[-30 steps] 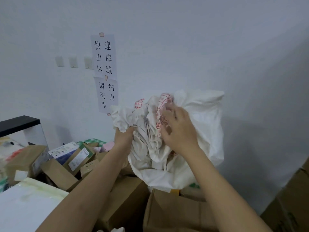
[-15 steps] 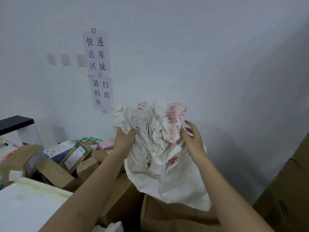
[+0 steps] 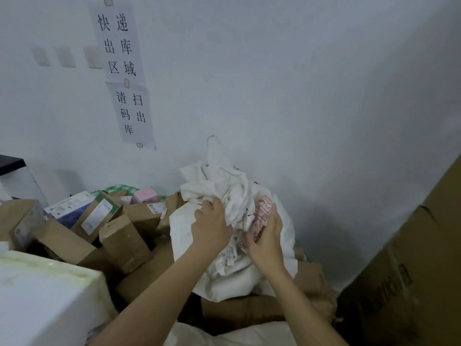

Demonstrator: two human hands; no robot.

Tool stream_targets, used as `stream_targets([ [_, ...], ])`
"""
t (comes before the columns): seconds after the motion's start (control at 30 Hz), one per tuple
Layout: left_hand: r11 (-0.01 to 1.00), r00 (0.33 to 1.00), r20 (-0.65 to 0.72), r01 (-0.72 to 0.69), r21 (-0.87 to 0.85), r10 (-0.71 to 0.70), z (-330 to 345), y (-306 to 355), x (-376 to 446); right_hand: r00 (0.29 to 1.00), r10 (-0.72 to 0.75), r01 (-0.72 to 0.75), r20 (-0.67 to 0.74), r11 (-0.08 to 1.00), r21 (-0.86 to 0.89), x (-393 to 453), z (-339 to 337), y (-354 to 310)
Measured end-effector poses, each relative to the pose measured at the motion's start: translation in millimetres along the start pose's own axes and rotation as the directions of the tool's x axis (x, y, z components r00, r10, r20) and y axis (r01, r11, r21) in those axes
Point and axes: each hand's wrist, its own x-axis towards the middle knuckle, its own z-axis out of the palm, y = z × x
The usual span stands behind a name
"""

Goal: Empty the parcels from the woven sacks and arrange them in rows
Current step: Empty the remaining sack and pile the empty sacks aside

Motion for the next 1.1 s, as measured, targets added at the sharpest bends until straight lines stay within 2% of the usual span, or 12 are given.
stream_targets([
  [0.1,0.996,1.000,0.004,-0.022,0.090,0.022,4.9,5.6,-1.4,0.954,-0.300,0.294,0.024,0.914,-0.278,-12.5,-5.0,6.8],
  [0.23,0.983,0.984,0.083,-0.162,0.086,0.155,16.4,-7.3,1.8,0.807,-0.564,0.575,0.173,0.687,-0.445,-15.1,-12.8,-0.8],
  [0.3,0.946,0.935,0.141,-0.324,-0.024,0.324,21.0,-19.5,2.0,0.797,-0.515,0.600,0.315,0.617,-0.509,-7.2,-16.9,-8.4],
  [0.37,0.880,0.862,0.220,-0.402,-0.253,0.457,22.0,-35.4,-0.2,0.842,-0.318,0.522,0.436,0.681,-0.514,0.6,-21.6,-6.8],
  [0.43,0.814,0.862,0.274,-0.234,-0.532,0.427,20.6,-52.0,-3.9,0.858,-0.155,0.424,0.490,0.751,-0.505,3.9,-24.6,0.3],
  [0.47,0.773,0.909,0.198,-0.179,-0.608,0.366,22.4,-60.7,-2.9,0.856,-0.117,0.404,0.504,0.759,-0.511,4.2,-25.1,2.7],
  [0.57,0.899,0.999,0.033,0.050,-0.435,-0.040,34.3,-80.2,-3.5,0.841,-0.028,0.365,0.540,0.766,-0.529,5.2,-25.5,5.4],
  [0.63,0.734,0.892,0.350,0.437,-0.519,-0.284,37.8,-85.0,-4.8,0.829,0.032,0.318,0.558,0.794,-0.518,8.1,-24.9,10.3],
  [0.7,0.413,0.701,0.655,0.705,-0.576,-0.282,41.1,-83.1,-7.9,0.822,0.065,0.300,0.566,0.796,-0.526,10.3,-24.4,22.1],
  [0.73,0.321,0.655,0.713,0.751,-0.578,-0.250,42.7,-81.2,-9.5,0.814,0.093,0.301,0.574,0.776,-0.554,9.8,-23.7,29.3],
  [0.9,0.138,0.706,0.692,0.708,-0.692,-0.151,41.1,-59.2,-5.8,0.795,0.231,0.348,0.561,0.583,-0.734,-4.5,-16.0,58.1],
  [1.1,0.197,0.762,0.643,0.644,-0.739,-0.078,17.8,-29.5,12.4,0.944,-0.065,0.279,0.325,0.683,-0.675,-4.2,-7.6,84.9],
])
